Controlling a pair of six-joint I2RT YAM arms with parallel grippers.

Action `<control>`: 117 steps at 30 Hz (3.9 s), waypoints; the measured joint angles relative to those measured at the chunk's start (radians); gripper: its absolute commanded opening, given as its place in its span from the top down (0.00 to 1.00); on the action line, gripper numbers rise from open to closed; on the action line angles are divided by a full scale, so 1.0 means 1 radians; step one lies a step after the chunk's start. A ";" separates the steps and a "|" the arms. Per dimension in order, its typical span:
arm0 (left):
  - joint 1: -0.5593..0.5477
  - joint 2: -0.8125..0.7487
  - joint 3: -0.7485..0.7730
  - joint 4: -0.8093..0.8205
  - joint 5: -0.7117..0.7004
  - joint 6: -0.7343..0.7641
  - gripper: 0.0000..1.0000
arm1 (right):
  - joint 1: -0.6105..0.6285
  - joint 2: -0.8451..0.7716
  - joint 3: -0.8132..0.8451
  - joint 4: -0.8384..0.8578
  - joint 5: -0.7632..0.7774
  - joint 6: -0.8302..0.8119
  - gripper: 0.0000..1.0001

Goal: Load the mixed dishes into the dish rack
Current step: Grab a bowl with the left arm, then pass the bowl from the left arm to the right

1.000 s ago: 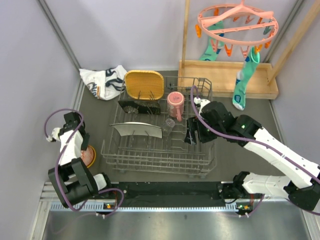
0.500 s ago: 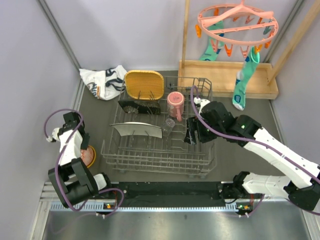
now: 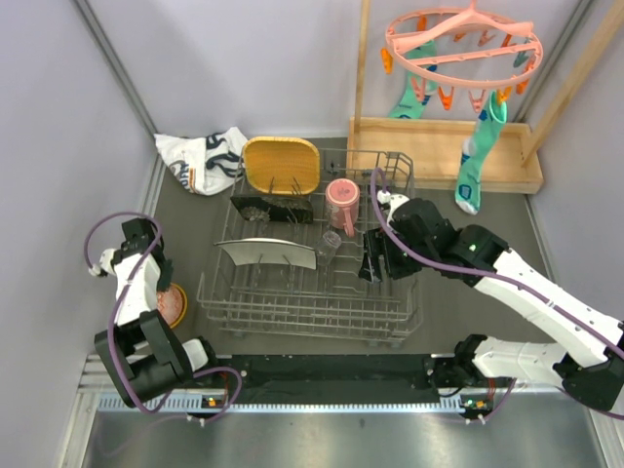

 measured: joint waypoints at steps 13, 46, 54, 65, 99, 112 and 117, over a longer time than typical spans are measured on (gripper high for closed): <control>0.007 -0.056 0.013 -0.035 0.031 -0.004 1.00 | 0.000 0.000 -0.021 0.005 -0.002 0.004 0.29; 0.009 -0.157 0.535 -0.231 0.176 0.038 1.00 | 0.000 0.008 -0.027 0.009 -0.008 0.005 0.29; 0.011 -0.151 0.584 -0.132 0.420 0.044 1.00 | 0.000 0.006 -0.027 0.010 0.013 0.016 0.29; 0.011 -0.137 0.584 0.178 0.797 -0.073 1.00 | 0.000 -0.095 -0.021 0.020 0.144 0.054 0.29; -0.531 0.053 0.353 1.625 1.019 -0.775 1.00 | -0.212 -0.170 0.230 0.103 0.174 0.008 0.19; -0.723 0.137 0.301 1.942 0.975 -0.857 1.00 | -0.470 -0.193 0.127 0.266 -0.222 0.113 0.14; -0.777 0.148 0.278 1.977 0.961 -0.862 1.00 | -0.512 -0.201 0.079 0.422 -0.397 0.195 0.08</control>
